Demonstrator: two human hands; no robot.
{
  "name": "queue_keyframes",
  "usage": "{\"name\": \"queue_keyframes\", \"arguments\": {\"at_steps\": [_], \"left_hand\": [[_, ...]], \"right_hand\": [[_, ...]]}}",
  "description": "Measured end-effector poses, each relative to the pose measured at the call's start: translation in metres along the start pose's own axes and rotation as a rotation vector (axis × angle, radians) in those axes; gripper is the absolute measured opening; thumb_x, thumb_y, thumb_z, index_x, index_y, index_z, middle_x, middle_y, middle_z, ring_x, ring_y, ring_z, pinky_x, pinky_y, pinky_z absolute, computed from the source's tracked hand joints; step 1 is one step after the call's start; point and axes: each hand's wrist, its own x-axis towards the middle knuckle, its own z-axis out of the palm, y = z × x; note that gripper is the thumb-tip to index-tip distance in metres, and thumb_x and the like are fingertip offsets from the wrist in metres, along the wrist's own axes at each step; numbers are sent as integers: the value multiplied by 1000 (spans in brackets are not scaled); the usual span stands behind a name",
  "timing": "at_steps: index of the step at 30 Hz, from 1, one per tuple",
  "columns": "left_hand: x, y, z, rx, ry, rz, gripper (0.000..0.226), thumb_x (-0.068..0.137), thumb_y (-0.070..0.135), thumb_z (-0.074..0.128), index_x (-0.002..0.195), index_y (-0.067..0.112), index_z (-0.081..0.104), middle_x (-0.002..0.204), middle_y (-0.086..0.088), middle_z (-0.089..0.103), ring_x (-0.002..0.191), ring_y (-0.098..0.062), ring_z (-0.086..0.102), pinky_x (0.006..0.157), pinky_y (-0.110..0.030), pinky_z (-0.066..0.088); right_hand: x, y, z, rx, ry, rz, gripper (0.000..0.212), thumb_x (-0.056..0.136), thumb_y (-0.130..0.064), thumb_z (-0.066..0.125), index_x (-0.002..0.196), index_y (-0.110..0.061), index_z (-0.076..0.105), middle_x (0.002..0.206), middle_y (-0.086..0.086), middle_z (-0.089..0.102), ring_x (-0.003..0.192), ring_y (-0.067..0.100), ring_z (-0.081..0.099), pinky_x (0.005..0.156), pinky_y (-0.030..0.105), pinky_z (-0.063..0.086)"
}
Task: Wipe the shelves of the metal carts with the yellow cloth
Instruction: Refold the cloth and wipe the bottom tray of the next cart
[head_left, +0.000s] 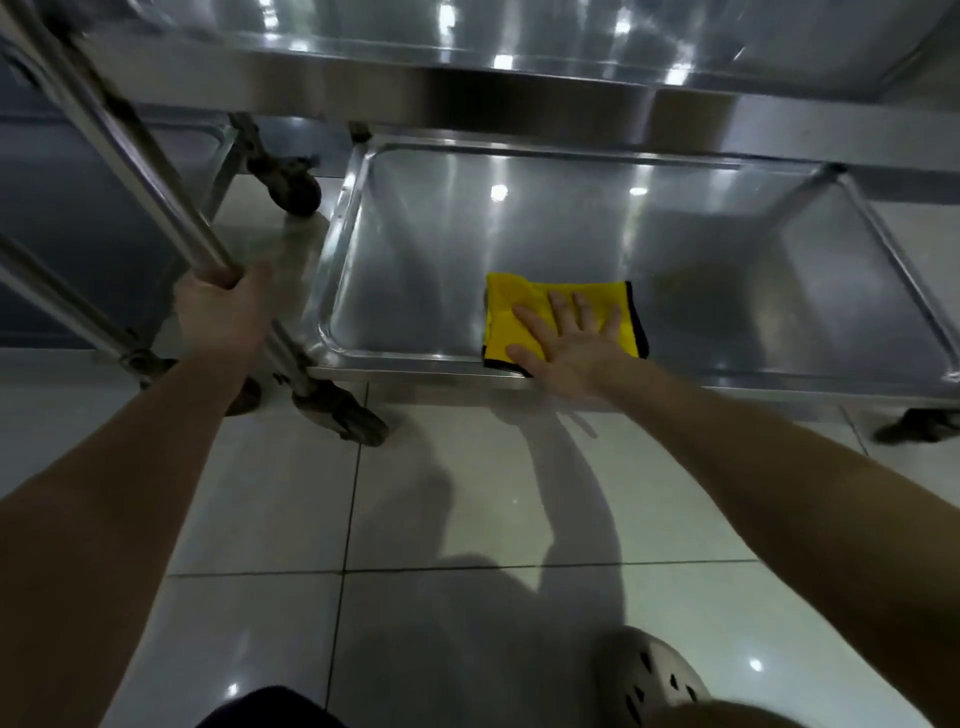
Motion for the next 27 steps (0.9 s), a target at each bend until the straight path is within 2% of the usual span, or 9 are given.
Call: {"name": "queue_keyframes", "arguments": {"at_steps": [2, 4, 6, 9, 12, 17, 21, 23, 27], "left_hand": [[-2, -2, 3, 2, 34, 23, 22, 92, 32, 68, 77, 15, 64, 62, 5, 54, 43, 3, 50, 41, -14, 37], [-6, 0, 7, -3, 56, 26, 19, 94, 29, 67, 84, 13, 63, 72, -6, 53, 53, -6, 50, 45, -20, 39], [-10, 1, 11, -30, 90, 28, 20, 94, 27, 66, 83, 12, 61, 78, -12, 51, 66, -16, 50, 49, -24, 38], [-12, 2, 14, -69, 127, 53, 15, 94, 23, 64, 84, 13, 59, 79, -12, 47, 69, -19, 46, 44, -22, 32], [-12, 3, 17, -124, 170, 60, 11, 93, 19, 63, 86, 13, 57, 80, -10, 47, 69, -18, 45, 46, -22, 34], [-10, -3, 14, -124, 173, 117, 15, 92, 16, 61, 82, 12, 52, 76, -11, 44, 66, -19, 46, 57, -29, 37], [-8, -1, 13, -59, 239, 110, 22, 96, 19, 63, 79, 13, 51, 71, -7, 45, 64, -17, 48, 58, -28, 37], [-9, 1, 14, -14, 267, 90, 15, 97, 22, 64, 87, 13, 59, 75, -8, 50, 64, -15, 51, 56, -26, 40], [-8, 2, 14, 30, 304, 64, 18, 97, 24, 67, 98, 7, 73, 81, -11, 57, 55, -5, 54, 49, -17, 45]], "right_hand": [[2, 8, -11, -35, 63, -67, 88, 82, -98, 3, 162, -62, -3, 179, 1, 0, 164, 36, -5, 119, 73, -18], [1, 22, -15, -15, 168, -164, 82, 88, -96, 7, 162, -62, 8, 178, -2, 9, 165, 26, -2, 124, 68, -15], [1, 28, -10, -15, 191, -261, 76, 93, -89, 2, 164, -61, 1, 180, -10, -5, 165, 17, -12, 128, 63, -11], [14, 9, -3, -5, 179, -303, 76, 92, -89, -2, 162, -61, -9, 178, -13, -17, 164, 16, -17, 128, 64, -10], [38, -38, -7, 31, 186, -342, 79, 90, -90, 2, 163, -61, -5, 178, -11, -16, 164, 18, -19, 127, 66, -13], [82, -136, -17, 31, 187, -560, 78, 91, -91, 5, 162, -61, -2, 179, -11, -11, 165, 19, -15, 124, 67, -16], [127, -153, -34, -7, 195, -711, 79, 89, -94, 12, 162, -63, 4, 179, -16, -6, 165, 15, -8, 127, 66, -9], [159, -139, -49, 20, 204, -667, 82, 89, -95, 17, 163, -60, 7, 179, -17, -2, 166, 15, -4, 129, 63, -4], [207, -118, -73, 94, 222, -364, 86, 89, -93, 15, 166, -54, 7, 180, -10, 0, 166, 23, -1, 127, 69, -4]]}}
